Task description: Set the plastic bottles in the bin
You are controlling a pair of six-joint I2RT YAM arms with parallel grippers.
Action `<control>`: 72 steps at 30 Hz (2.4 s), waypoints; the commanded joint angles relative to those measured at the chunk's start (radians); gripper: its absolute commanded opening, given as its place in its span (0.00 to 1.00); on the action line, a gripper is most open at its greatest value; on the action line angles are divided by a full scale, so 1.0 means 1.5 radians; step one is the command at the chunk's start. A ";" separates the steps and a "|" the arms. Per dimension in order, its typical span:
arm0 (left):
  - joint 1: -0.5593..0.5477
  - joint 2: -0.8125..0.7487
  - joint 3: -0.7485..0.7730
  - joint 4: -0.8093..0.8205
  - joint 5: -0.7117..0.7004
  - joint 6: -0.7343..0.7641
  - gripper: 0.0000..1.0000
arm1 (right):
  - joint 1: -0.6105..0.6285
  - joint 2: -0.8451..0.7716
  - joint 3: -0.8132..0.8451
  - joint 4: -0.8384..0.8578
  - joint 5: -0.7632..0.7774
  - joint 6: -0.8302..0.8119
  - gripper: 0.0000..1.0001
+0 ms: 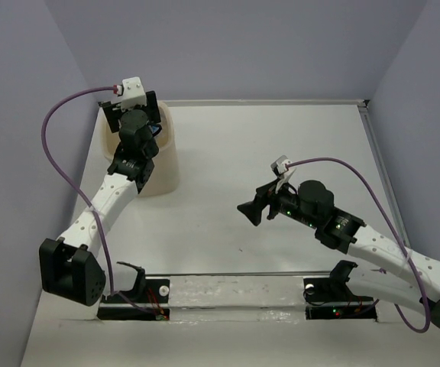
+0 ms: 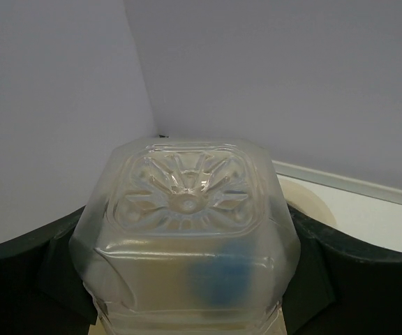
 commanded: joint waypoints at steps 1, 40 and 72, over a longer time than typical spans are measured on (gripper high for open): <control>-0.009 0.041 -0.032 -0.064 -0.015 -0.016 0.76 | 0.006 -0.004 -0.002 0.040 0.012 -0.010 0.98; -0.009 -0.029 0.146 -0.292 0.018 -0.152 0.99 | 0.006 0.016 0.061 -0.001 0.063 -0.006 0.98; 0.021 -0.090 0.194 -0.232 0.248 -0.238 0.99 | 0.006 0.020 0.071 -0.002 0.064 -0.006 0.99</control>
